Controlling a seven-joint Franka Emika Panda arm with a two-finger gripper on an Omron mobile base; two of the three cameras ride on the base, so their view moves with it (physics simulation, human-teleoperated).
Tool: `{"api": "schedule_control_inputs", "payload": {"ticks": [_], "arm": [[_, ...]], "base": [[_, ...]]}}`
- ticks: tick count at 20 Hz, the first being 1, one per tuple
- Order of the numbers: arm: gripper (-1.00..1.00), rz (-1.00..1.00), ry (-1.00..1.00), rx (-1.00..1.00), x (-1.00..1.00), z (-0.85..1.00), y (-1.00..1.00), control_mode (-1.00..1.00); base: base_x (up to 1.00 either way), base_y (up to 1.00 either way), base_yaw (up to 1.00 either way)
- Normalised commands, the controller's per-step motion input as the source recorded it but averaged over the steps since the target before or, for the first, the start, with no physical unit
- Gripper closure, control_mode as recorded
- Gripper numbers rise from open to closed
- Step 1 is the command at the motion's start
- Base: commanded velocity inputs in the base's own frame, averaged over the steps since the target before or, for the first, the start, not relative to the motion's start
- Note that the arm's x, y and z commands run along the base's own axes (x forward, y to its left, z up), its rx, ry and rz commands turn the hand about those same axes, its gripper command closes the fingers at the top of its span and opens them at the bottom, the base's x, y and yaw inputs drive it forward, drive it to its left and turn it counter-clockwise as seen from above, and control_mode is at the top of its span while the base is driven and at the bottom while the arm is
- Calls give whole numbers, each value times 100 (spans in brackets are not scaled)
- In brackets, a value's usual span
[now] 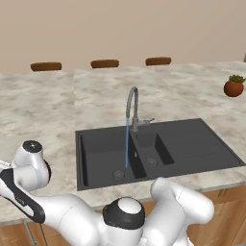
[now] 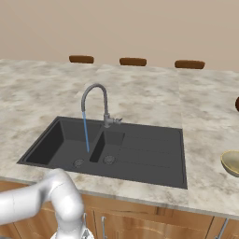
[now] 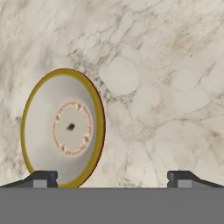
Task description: Rinse each bowl for a few seconds and place them down in the sink or on the counter.
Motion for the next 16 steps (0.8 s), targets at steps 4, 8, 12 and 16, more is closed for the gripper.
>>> {"api": "schedule_control_inputs", "payload": {"ticks": [4, 8, 12, 16], "arm": [[-100, 0, 0, 0, 18, -3, 18, -100], [-100, 0, 0, 0, 20, -5, 16, -100], [-100, 0, 0, 0, 18, -7, 14, -100], [-100, 0, 1, 0, 9, -19, 13, -100]], "base": [[0, 0, 0], [0, 0, 0], [0, 0, 0], [0, 0, 0]]}}
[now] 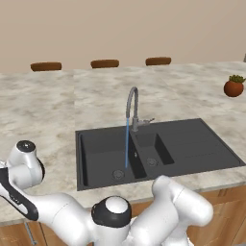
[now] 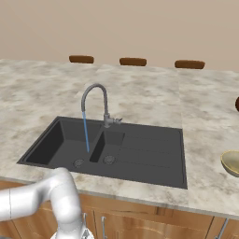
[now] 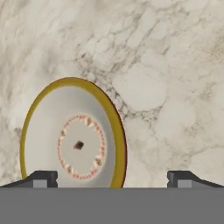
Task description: Rinse each bowl for a few seconds and place them down in the sink or on the counter.
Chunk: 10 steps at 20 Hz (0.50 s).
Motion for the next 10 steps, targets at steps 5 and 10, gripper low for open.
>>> {"api": "schedule_control_inputs", "payload": {"ticks": [5, 10], "arm": [[-100, 0, 2, 4, 9, -27, 8, -100], [-100, 0, 0, 4, 9, -16, 8, -100]], "base": [[0, 0, 0], [0, 0, 0]]}}
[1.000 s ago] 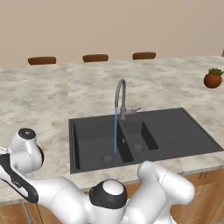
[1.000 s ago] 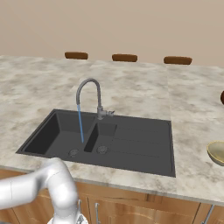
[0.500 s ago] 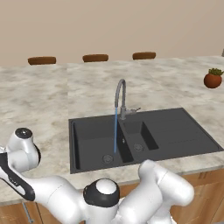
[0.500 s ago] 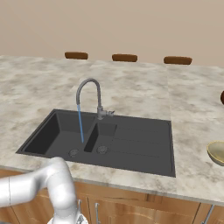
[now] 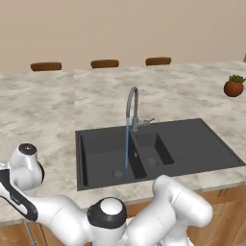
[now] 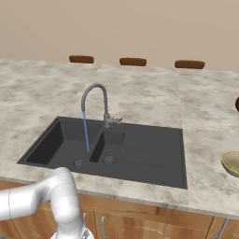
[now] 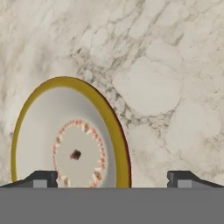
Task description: Rinse each bowl for a few seconds and place them down in the sink or on the counter.
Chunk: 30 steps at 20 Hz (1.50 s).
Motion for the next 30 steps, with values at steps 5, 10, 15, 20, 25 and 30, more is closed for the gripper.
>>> {"api": "schedule_control_inputs", "payload": {"ticks": [5, 10, 15, 20, 25, 30], "arm": [[-100, 0, 0, 2, 13, -14, 12, -100], [-100, 0, 0, 1, 15, -13, 22, -100], [-100, 0, 1, 0, 16, -11, 24, -100], [100, 0, 2, 1, 14, -20, 26, -100], [100, 0, 1, 5, 9, -20, 4, -100], [100, 0, 0, 6, 4, -7, -2, -100]], "base": [[0, 0, 0], [0, 0, 0], [0, 0, 0], [0, 0, 0], [0, 0, 0], [0, 0, 0]]}}
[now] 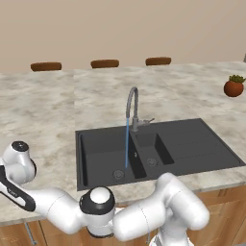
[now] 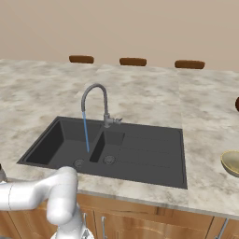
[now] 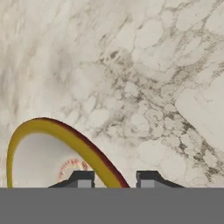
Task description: Rinse each bowl for a few seconds and place them down in the sink or on the counter.
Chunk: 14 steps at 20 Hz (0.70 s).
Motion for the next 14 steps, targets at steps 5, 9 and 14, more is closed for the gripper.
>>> {"api": "schedule_control_inputs", "payload": {"ticks": [5, 9, 14], "arm": [[100, 0, 3, 9, 4, -1, -5, -100], [100, -6, 0, 12, -4, 6, -25, -100], [100, -8, -6, 7, -33, 15, -37, -100]], "base": [[0, 0, 0], [0, 0, 0], [0, 0, 0]]}}
